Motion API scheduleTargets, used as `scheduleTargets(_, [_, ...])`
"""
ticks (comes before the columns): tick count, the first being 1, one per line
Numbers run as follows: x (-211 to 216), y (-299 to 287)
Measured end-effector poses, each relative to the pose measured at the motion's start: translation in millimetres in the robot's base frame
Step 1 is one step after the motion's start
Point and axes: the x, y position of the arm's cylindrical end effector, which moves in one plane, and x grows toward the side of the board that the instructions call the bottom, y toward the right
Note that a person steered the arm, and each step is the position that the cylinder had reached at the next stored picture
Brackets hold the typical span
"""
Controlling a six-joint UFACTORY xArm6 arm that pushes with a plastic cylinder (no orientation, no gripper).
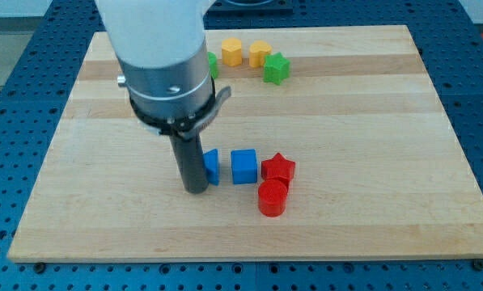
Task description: Move the red circle to the right side
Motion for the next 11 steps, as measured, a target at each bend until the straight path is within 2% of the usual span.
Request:
scheduleTargets(1, [-13,0])
scheduleTargets(2, [-7,0])
scheduleTargets(3, [33,-3])
scheduleTargets(4, [61,48])
scheduleTargets(5, [20,80])
scheduleTargets(7, [21,80])
scheduleTargets(8, [64,106])
scheduleTargets(9, [65,113])
scheduleTargets(10, [19,137])
scheduleTargets(11, [-10,133])
